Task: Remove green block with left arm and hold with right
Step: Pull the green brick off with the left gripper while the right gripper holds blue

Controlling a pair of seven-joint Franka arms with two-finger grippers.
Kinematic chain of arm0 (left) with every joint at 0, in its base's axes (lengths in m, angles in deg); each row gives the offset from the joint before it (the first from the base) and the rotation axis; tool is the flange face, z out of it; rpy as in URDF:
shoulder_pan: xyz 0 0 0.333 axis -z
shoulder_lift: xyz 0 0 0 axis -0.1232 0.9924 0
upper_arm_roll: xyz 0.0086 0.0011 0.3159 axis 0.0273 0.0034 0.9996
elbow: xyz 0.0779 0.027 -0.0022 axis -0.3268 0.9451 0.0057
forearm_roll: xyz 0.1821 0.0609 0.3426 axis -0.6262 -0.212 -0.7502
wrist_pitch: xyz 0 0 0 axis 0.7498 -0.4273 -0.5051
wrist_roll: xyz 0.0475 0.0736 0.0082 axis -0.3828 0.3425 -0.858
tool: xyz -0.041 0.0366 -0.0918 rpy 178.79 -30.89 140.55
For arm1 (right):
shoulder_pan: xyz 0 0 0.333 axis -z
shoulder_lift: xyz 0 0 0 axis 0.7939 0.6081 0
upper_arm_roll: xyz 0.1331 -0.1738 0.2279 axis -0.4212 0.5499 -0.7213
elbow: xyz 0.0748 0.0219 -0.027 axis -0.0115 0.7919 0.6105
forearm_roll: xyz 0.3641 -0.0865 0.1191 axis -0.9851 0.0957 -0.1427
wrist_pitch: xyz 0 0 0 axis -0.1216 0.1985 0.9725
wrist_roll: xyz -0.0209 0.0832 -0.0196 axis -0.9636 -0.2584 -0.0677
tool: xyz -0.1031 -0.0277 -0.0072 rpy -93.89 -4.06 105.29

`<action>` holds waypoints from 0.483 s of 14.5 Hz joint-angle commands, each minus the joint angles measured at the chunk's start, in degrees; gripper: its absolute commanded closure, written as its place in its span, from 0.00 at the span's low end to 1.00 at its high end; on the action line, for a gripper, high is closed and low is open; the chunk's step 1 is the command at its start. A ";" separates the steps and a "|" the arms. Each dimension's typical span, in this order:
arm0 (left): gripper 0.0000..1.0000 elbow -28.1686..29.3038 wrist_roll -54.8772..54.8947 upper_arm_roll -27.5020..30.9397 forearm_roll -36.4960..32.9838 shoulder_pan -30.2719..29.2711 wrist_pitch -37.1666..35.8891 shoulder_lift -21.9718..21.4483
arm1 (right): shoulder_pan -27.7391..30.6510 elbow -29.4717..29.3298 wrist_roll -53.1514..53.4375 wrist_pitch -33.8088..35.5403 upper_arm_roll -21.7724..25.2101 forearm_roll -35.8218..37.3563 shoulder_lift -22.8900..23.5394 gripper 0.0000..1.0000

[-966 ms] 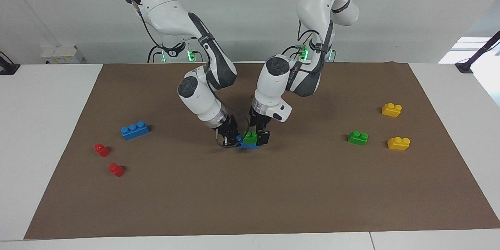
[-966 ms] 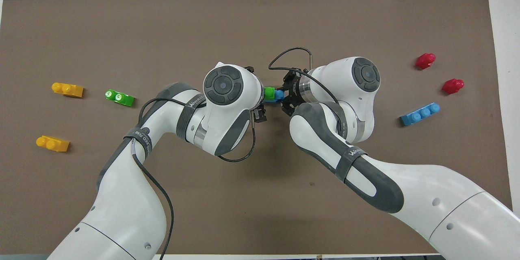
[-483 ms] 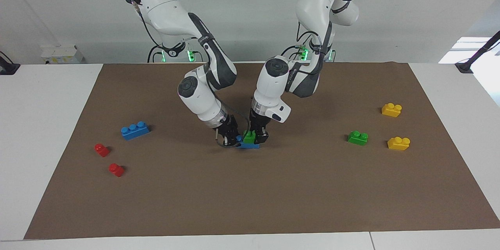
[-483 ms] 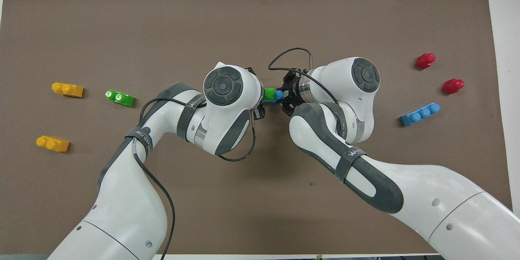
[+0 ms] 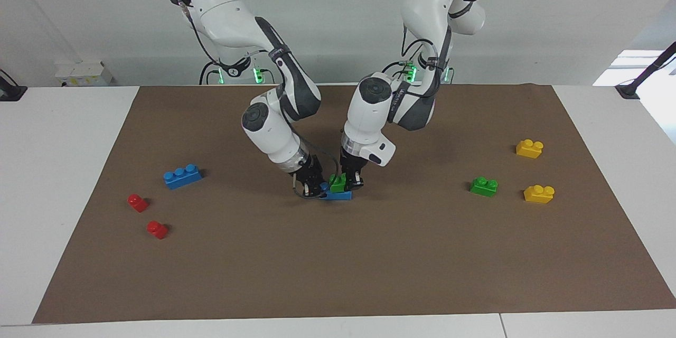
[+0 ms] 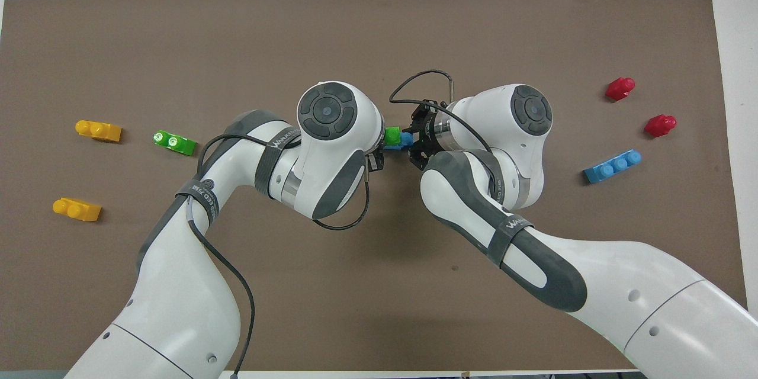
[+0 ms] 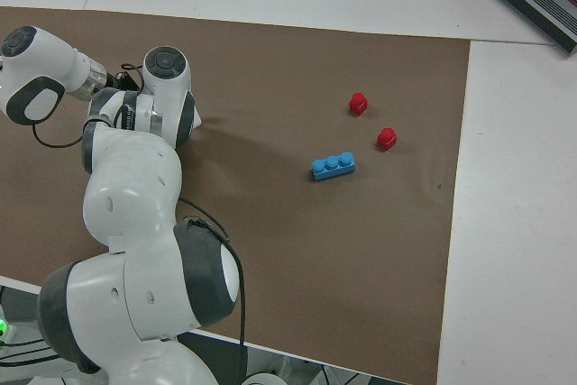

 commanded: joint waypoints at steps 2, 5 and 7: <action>0.85 -3.43 1.41 0.05 0.38 -1.15 -3.83 -0.19 | -0.12 0.70 0.36 -2.12 -0.27 -1.37 0.47 1.00; 0.87 1.04 10.35 -0.13 1.60 -4.65 -7.77 -7.99 | -0.12 0.35 0.36 -1.51 -0.27 -1.28 0.47 1.00; 0.89 5.52 16.68 -0.04 2.31 -6.51 -10.15 -13.52 | 0.84 -1.14 0.28 0.51 -0.27 -0.84 0.47 1.00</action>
